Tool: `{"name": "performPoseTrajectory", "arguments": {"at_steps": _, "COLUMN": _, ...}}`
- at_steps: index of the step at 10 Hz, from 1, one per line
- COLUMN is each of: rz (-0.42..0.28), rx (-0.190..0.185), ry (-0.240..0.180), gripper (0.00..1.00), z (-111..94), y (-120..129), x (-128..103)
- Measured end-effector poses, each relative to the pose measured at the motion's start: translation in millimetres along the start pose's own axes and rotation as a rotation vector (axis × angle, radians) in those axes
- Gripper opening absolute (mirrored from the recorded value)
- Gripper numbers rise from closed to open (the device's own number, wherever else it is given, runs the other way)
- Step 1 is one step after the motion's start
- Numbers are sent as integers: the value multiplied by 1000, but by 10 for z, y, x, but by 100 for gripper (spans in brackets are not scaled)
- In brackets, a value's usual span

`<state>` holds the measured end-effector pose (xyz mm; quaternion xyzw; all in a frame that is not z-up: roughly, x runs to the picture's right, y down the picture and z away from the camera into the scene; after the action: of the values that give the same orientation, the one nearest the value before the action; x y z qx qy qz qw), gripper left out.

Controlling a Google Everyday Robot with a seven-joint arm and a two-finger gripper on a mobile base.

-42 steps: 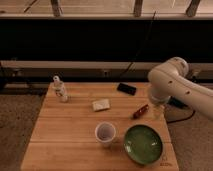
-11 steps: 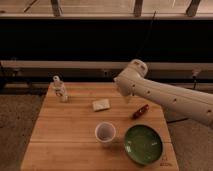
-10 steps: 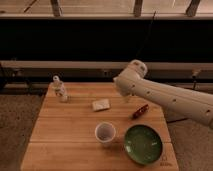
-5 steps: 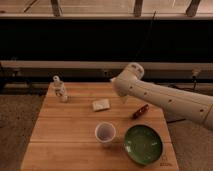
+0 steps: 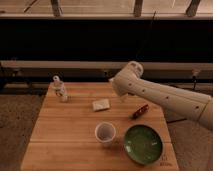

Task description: Place the white sponge in the ceramic cup

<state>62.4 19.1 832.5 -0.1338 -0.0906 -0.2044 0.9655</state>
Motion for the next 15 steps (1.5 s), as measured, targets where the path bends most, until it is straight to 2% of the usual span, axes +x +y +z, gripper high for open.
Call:
{"name": "performPoseTrajectory", "arguments": {"at_steps": 2, "rz": -20, "rx": -46, "ry": -14, "gripper": 80, "z": 220, "y": -143, "x": -85}}
{"name": "performPoseTrajectory", "arguments": {"at_steps": 3, "rz": -28, "rx": -87, "ry": -30, "gripper": 80, "z": 403, "y": -215, "x": -150}}
{"name": "performPoseTrajectory", "arguments": {"at_steps": 6, "rz": -44, "rx": -175, "ry": -65, "gripper": 80, "z": 705, "y": -215, "x": -324}}
{"name": "performPoseTrajectory", "arguments": {"at_steps": 7, "rz": -50, "rx": -206, "ry": -76, "gripper": 80, "z": 768, "y": -197, "x": -373}}
{"name": "performPoseTrajectory", "arguments": {"at_steps": 10, "rz": -69, "rx": -270, "ry": -96, "gripper": 80, "z": 855, "y": -87, "x": -478}}
{"name": "performPoseTrajectory", "arguments": {"at_steps": 15, "rz": -98, "rx": -347, "ry": -128, "gripper": 80, "z": 1044, "y": 59, "x": -655}}
